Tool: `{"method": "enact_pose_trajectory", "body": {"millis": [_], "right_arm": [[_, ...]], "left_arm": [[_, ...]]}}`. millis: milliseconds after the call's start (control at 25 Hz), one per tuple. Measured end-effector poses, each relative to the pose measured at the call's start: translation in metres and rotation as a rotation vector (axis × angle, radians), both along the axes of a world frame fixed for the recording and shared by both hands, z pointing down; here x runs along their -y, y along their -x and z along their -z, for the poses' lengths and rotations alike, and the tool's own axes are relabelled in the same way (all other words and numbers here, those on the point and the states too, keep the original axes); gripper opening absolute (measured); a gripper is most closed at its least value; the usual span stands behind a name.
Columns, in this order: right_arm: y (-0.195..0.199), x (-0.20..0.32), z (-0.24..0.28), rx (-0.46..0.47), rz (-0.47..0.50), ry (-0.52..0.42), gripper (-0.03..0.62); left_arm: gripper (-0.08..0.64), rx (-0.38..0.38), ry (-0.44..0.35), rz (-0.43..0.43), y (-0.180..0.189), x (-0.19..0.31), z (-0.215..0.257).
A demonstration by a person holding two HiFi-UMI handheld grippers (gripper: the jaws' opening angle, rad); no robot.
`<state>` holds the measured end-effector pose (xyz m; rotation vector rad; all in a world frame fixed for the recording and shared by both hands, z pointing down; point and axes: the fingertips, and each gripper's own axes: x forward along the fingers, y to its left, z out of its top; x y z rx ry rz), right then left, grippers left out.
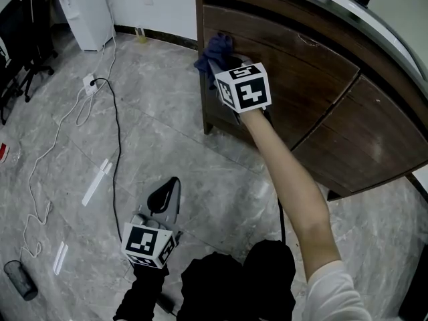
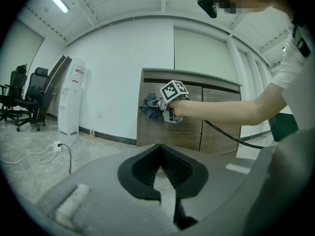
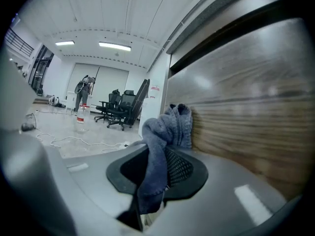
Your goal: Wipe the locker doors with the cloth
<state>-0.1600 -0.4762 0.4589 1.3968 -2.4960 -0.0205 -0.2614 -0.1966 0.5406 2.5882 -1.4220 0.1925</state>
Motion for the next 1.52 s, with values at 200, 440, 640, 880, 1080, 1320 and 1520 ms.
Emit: {"method": "enact_pose_trajectory", "body": {"millis": [200, 440, 640, 880, 1080, 1320, 1520], "right_arm": [[0.008, 0.006, 0.035, 0.02, 0.003, -0.04, 0.083], [0.011, 0.008, 0.065, 0.037, 0.005, -0.076, 0.081], [0.012, 0.007, 0.093, 0.066, 0.015, -0.128, 0.081], [0.014, -0.026, 0.111, 0.045, 0.102, -0.192, 0.081], [0.005, -0.067, 0.118, 0.033, 0.184, -0.202, 0.081], [-0.035, -0.142, 0.145, -0.019, 0.26, -0.167, 0.081], [-0.112, -0.203, 0.192, 0.047, 0.139, -0.102, 0.081]], "left_arm": [[-0.002, -0.001, -0.003, -0.004, 0.0, 0.0, 0.001], [-0.002, 0.001, -0.006, -0.008, -0.003, 0.001, 0.007], [-0.002, 0.004, -0.008, -0.014, -0.008, 0.0, 0.006], [-0.002, 0.014, -0.013, -0.021, -0.025, 0.0, 0.012], [-0.002, 0.016, -0.019, -0.025, -0.052, -0.001, 0.029], [-0.002, 0.028, 0.015, -0.035, -0.09, -0.013, 0.118], [-0.002, 0.032, 0.049, -0.057, -0.116, -0.017, 0.232]]}}
